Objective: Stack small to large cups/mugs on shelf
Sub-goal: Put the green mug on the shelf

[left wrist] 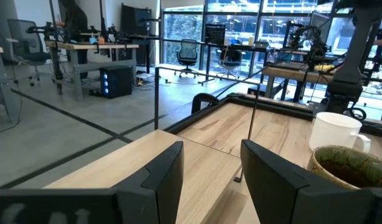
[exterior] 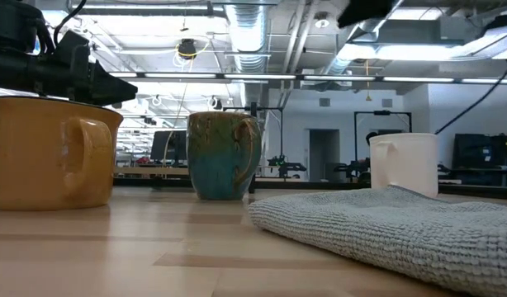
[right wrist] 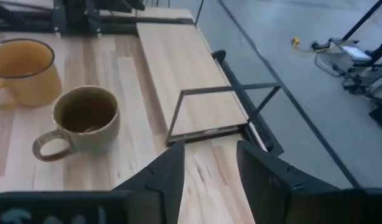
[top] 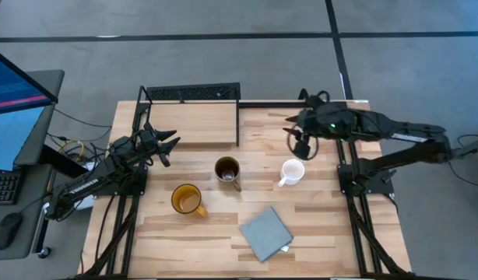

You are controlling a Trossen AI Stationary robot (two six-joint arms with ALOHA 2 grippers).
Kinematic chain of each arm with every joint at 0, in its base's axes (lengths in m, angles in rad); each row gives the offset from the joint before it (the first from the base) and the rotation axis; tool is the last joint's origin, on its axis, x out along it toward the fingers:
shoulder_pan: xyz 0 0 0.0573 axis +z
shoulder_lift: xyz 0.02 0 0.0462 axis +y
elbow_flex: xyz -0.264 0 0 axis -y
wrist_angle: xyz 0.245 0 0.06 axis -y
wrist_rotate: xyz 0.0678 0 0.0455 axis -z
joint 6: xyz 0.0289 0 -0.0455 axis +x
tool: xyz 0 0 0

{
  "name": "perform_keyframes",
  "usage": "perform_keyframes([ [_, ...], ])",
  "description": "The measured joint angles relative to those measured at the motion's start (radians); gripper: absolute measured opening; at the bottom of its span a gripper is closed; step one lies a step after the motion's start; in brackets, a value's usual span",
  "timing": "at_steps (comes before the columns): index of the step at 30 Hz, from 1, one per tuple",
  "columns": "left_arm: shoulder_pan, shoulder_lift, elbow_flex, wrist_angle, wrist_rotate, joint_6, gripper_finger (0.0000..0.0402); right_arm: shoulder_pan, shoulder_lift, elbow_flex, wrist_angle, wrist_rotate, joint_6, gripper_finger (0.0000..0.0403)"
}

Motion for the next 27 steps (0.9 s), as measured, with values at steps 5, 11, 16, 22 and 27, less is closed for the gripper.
perform_keyframes([
  [5, 0.0, 0.0, 0.0, 0.0, 0.0, 0.0, 0.0151, -0.009, -0.161, -0.219, 0.137, 0.0, 0.011, 0.0171],
  [11, 0.0, 0.0, 0.0, 0.0, 0.0, 0.0, 0.0151, -0.009, -0.328, -0.432, 0.294, -0.001, 0.012, 0.017],
  [16, 0.0, 0.0, 0.0, 0.0, 0.0, 0.0, 0.0151, -0.009, -0.442, -0.595, 0.425, -0.001, 0.014, 0.0169],
  [22, 0.0, 0.0, 0.0, 0.0, 0.0, 0.0, 0.0151, -0.009, -0.57, -0.759, 0.512, -0.002, 0.063, 0.0169],
  [27, 0.0, 0.0, 0.0, 0.0, 0.0, 0.0, 0.0151, -0.009, -0.67, -0.865, 0.572, -0.002, 0.108, 0.0169],
])
